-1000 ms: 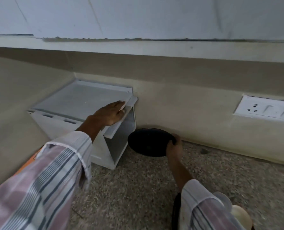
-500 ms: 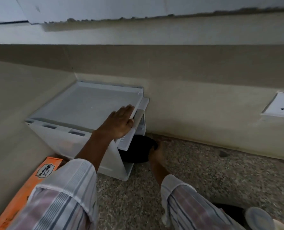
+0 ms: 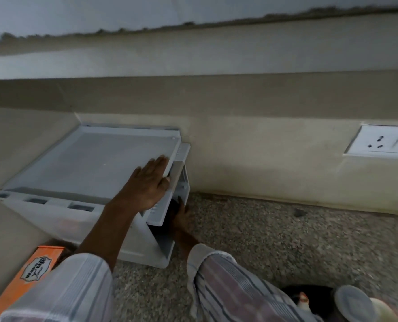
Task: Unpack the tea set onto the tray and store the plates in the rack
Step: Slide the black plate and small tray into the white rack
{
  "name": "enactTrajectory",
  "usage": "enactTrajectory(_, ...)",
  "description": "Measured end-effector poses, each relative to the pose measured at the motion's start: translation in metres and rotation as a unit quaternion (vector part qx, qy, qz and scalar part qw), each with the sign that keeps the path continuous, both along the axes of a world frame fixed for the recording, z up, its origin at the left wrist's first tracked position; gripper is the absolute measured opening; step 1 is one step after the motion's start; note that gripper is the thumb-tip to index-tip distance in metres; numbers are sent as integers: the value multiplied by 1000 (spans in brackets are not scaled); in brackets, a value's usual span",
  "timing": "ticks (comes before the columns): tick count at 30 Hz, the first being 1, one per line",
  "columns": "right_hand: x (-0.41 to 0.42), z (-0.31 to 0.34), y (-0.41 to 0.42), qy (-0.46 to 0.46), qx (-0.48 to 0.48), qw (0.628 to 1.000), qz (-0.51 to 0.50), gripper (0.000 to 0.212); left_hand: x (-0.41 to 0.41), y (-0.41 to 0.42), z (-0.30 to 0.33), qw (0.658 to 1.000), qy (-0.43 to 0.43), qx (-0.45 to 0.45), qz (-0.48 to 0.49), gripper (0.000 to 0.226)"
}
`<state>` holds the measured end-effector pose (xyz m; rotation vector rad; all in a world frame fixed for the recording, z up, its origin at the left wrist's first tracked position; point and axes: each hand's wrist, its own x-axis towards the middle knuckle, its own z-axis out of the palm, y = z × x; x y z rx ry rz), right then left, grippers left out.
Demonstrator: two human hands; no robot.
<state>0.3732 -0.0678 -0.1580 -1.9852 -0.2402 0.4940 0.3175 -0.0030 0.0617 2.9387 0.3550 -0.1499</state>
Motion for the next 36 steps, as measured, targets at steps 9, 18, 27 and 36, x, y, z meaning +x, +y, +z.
enactTrajectory(9,24,37,-134,-123,-87,988,42,49,-1,-22,14,994,-104,34,23,69)
enactTrajectory(18,71,70,-316,-222,-166,961,-16,37,55,-210,-36,987,-153,-21,-33,49)
enactTrajectory(27,81,71,-536,-219,-237,942,-91,36,88,-410,-81,988,-118,-91,-33,56)
enactTrajectory(36,74,73,-736,-168,-276,931,-172,36,94,-595,-129,986,-78,-115,-87,58)
